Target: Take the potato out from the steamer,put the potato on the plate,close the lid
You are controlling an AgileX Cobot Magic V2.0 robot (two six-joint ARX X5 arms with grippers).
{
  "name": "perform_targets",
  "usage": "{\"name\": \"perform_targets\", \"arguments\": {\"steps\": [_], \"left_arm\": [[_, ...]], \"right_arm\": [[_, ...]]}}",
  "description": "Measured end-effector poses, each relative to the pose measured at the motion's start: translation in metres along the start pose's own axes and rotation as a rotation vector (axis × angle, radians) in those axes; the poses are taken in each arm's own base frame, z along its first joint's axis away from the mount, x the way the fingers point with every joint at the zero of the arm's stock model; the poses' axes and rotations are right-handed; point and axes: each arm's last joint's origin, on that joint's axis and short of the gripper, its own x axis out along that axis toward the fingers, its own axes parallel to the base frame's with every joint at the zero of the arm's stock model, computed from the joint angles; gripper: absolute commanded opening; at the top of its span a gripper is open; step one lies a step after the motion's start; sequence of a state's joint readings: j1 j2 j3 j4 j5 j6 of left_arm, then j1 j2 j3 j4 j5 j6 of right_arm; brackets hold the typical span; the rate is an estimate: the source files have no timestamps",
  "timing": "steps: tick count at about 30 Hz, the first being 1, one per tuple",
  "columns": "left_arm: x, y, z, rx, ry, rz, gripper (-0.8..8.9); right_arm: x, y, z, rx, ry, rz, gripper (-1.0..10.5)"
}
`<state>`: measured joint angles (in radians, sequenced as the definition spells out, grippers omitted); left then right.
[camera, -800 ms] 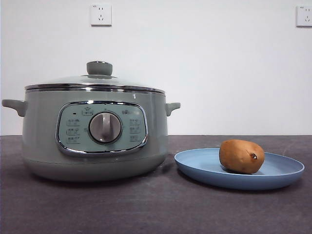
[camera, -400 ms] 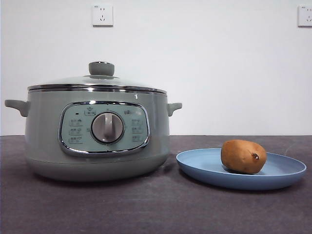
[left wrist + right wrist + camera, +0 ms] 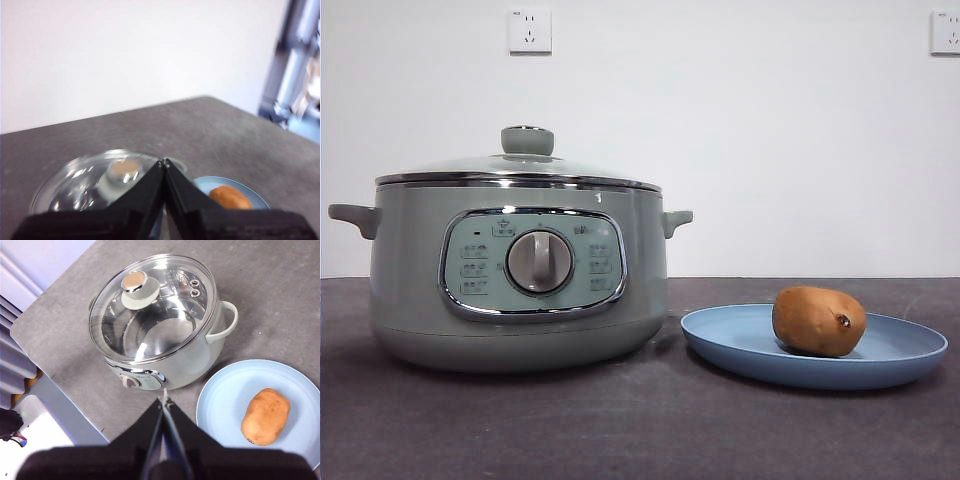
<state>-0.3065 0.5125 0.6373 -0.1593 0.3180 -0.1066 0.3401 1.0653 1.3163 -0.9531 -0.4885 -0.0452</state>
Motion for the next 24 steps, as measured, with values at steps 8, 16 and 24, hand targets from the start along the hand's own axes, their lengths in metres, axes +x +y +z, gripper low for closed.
{"name": "perform_targets", "arguments": {"steps": [8, 16, 24], "left_arm": [[-0.019, 0.017, -0.103, -0.115, -0.086, 0.099, -0.03], [-0.023, 0.024, -0.135, -0.142, -0.125, 0.147, -0.03], [-0.024, 0.027, -0.153, -0.182, -0.057, 0.205, -0.03]], "right_arm": [[0.0, 0.0, 0.0, 0.0, 0.0, 0.0, 0.0], [0.0, 0.0, 0.0, 0.0, 0.0, 0.0, 0.0], [0.0, 0.0, 0.0, 0.0, 0.0, 0.0, 0.0]]}}
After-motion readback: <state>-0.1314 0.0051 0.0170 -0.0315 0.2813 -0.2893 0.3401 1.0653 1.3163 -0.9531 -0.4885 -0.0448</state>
